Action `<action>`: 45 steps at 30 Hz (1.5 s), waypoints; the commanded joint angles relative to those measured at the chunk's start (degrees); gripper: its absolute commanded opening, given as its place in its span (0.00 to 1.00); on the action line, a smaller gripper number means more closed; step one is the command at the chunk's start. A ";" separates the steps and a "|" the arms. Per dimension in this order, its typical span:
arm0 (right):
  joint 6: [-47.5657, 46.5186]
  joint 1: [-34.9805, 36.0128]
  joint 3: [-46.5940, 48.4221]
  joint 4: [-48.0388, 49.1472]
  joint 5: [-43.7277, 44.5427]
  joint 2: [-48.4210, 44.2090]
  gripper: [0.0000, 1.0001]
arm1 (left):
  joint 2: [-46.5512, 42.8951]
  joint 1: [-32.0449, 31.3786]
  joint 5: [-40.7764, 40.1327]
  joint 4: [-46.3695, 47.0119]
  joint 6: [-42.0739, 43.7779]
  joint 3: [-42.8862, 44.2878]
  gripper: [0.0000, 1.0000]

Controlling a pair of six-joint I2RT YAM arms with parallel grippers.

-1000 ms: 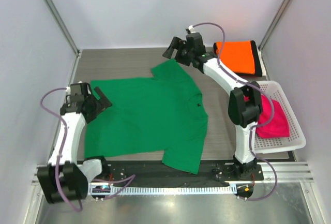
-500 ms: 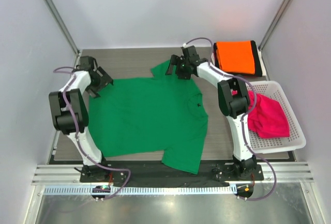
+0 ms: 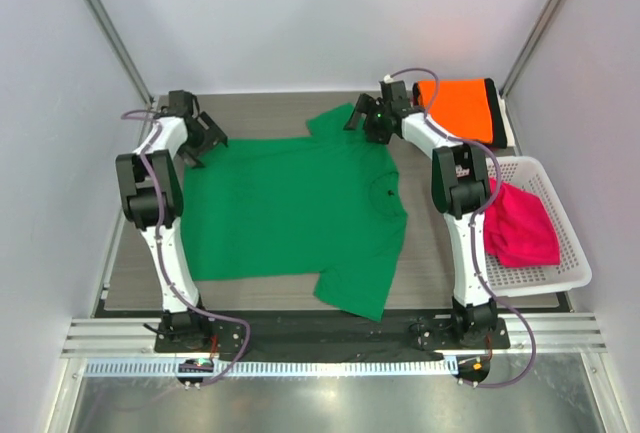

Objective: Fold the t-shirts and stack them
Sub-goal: Flatten the tshirt out, then fold the tshirt

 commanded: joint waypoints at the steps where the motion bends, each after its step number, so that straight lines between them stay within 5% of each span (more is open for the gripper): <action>1: -1.63 -2.65 3.11 -5.04 4.84 5.80 0.89 | 7.04 -1.60 1.98 -1.12 0.05 5.65 0.89; 9: -1.98 -3.36 19.02 -9.44 2.56 11.35 0.90 | 11.45 -3.36 4.53 -4.90 -1.80 17.01 0.89; 15: -1.71 -2.93 20.79 -10.23 1.50 3.47 0.99 | -2.51 -3.36 2.70 -8.85 0.92 14.13 0.93; 18: -1.36 -1.88 18.60 -10.32 1.93 -4.34 0.99 | -15.94 -2.40 -0.73 -8.51 0.84 3.34 0.95; 24: -3.91 1.20 -0.01 -10.67 6.41 -23.87 1.00 | -42.11 1.81 -8.91 -7.01 -3.19 -25.14 0.95; 33: 4.61 6.30 -45.10 -11.81 7.73 -58.67 1.00 | -70.26 6.39 -13.13 -5.35 -15.06 -59.06 0.88; 37: 9.70 9.11 -61.70 -14.97 9.84 -72.47 1.00 | -75.20 6.48 -14.98 -4.99 -18.32 -65.33 0.84; 45: 11.65 10.88 -74.74 -20.34 8.79 -86.46 0.99 | -73.99 6.48 -15.25 2.64 -20.52 -71.49 0.68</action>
